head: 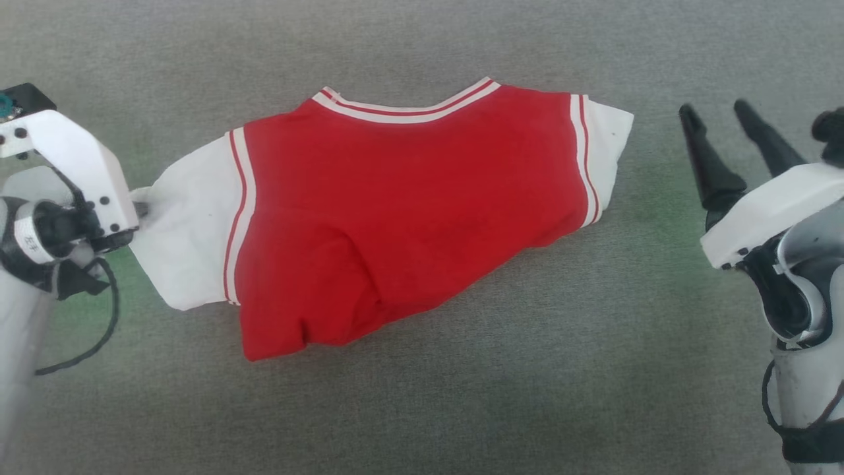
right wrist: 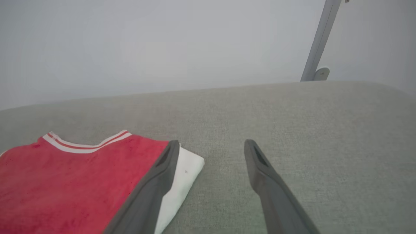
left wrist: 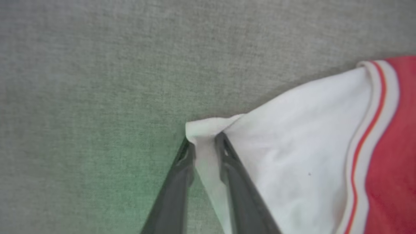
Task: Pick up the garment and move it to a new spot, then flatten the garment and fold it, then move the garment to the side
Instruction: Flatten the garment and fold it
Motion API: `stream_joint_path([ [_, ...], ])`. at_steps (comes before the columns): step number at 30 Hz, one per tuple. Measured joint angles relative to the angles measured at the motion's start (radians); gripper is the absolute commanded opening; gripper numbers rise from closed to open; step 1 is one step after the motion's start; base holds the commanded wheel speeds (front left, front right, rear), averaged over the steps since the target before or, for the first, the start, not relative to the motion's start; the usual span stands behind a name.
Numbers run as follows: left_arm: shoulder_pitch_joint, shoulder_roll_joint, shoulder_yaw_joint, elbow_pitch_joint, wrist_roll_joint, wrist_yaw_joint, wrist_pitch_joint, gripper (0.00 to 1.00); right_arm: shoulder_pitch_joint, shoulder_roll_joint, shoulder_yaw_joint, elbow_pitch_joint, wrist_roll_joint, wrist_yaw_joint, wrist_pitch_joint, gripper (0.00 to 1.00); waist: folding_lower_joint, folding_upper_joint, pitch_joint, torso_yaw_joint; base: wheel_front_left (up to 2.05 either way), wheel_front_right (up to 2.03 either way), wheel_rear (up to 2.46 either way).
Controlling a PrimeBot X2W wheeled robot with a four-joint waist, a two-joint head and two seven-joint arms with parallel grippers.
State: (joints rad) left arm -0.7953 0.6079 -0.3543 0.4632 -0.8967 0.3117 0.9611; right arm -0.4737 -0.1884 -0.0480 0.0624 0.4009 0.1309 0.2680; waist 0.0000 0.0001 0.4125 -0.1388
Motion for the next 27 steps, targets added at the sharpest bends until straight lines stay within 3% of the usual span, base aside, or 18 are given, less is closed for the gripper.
stream_joint_path([
  [12, -0.055, -0.082, -0.043, 0.051, 0.018, -0.068, -0.075, 0.00, -0.081, -0.068, 0.051, 0.160, 0.049, 0.000, 0.269, 1.00, 0.0000, 0.0000, 0.007, 0.075, 0.00, 0.00, 0.00],
  [22, -0.105, -0.160, -0.073, 0.087, 0.025, -0.123, -0.136, 0.00, -0.225, -0.140, 0.107, 0.322, 0.048, 0.001, 0.575, 1.00, 0.0000, 0.0000, 0.027, 0.162, 0.00, 0.00, 0.00],
  [24, -0.112, -0.173, -0.072, 0.099, 0.021, -0.129, -0.147, 0.00, -0.250, -0.145, 0.106, 0.346, 0.049, 0.001, 0.620, 0.09, 0.0000, 0.0000, 0.030, 0.171, 0.00, 0.00, 0.00],
  [25, -0.114, -0.179, -0.070, 0.106, 0.017, -0.133, -0.156, 0.00, -0.261, -0.145, 0.099, 0.361, 0.052, 0.001, 0.640, 0.00, 0.0001, 0.0000, 0.030, 0.176, 0.00, 0.00, 0.00],
  [27, -0.119, -0.188, -0.067, 0.121, 0.016, -0.140, -0.170, 0.00, -0.277, -0.155, 0.087, 0.378, 0.042, 0.001, 0.654, 0.00, 0.0000, -0.0001, 0.028, 0.183, 0.00, 0.00, 0.00],
])
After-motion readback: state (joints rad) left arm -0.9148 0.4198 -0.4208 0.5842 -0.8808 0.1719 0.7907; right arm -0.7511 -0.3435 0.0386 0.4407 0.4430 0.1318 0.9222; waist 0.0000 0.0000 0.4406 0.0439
